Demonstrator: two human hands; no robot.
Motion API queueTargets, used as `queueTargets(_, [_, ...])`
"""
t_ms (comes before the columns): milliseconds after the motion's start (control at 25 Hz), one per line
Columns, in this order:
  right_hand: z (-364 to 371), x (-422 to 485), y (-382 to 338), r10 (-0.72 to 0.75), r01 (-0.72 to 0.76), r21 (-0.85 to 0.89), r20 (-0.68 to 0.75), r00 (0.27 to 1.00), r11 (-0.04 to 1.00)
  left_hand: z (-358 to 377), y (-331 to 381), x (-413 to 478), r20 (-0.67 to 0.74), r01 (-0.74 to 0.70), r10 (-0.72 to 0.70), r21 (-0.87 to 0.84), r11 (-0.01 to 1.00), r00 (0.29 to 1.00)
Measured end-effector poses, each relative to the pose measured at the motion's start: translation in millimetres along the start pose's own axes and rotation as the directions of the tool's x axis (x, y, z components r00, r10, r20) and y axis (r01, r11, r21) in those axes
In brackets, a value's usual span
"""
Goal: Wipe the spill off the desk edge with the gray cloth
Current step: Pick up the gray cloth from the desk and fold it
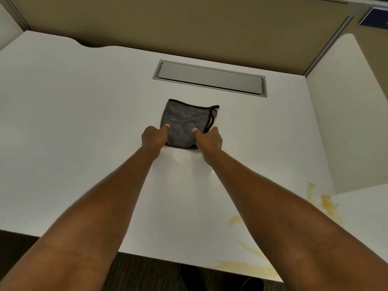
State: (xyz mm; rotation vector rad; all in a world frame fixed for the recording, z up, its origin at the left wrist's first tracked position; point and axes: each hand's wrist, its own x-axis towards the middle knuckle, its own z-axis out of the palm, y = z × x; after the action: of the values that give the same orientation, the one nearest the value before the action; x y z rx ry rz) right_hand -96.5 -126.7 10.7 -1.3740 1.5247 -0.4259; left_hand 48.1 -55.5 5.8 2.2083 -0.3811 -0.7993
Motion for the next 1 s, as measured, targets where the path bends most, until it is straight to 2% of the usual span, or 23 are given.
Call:
queueTargets(160, [-7,10,-3,0.127,-0.131,0.075,0.051,0.991,0.989,-3,13,-5,0.082,0.016,-0.01,-0.076,0.997,0.997])
queueTargets(360, [-19,12,-12,0.201,-0.222,0.14,0.15,0.968,0.965,-6,56,-36,0.171,0.018,0.049,-0.37,0.929,0.984])
queueTargets(480, [-39,3,-11,0.231,-0.277,0.224,0.21,0.95,0.934,-9,85,-59,0.175,-0.025,0.121,-0.47,0.882,0.977])
queueTargets(600, [-61,-11,-6,0.276,-0.45,0.429,0.408,0.87,0.784,-12,105,-87,0.201,-0.108,0.247,-0.526,0.844,0.948])
queueTargets(720, [-83,-24,5,0.219,-0.579,0.559,0.58,0.784,0.593,-12,113,-115,0.243,-0.109,0.305,-0.591,0.799,0.921])
queueTargets(800, [-99,-35,12,0.199,-0.572,0.581,0.579,0.79,0.579,-8,112,-128,0.267,-0.077,0.322,-0.651,0.755,0.908])
queueTargets(920, [-128,-53,28,0.134,-0.464,0.639,0.495,0.859,0.613,-5,105,-151,0.279,-0.005,0.319,-0.746,0.666,0.906])
queueTargets(1000, [-150,-65,39,0.059,-0.395,0.716,0.445,0.894,0.576,-1,97,-167,0.27,0.018,0.301,-0.771,0.637,0.915])
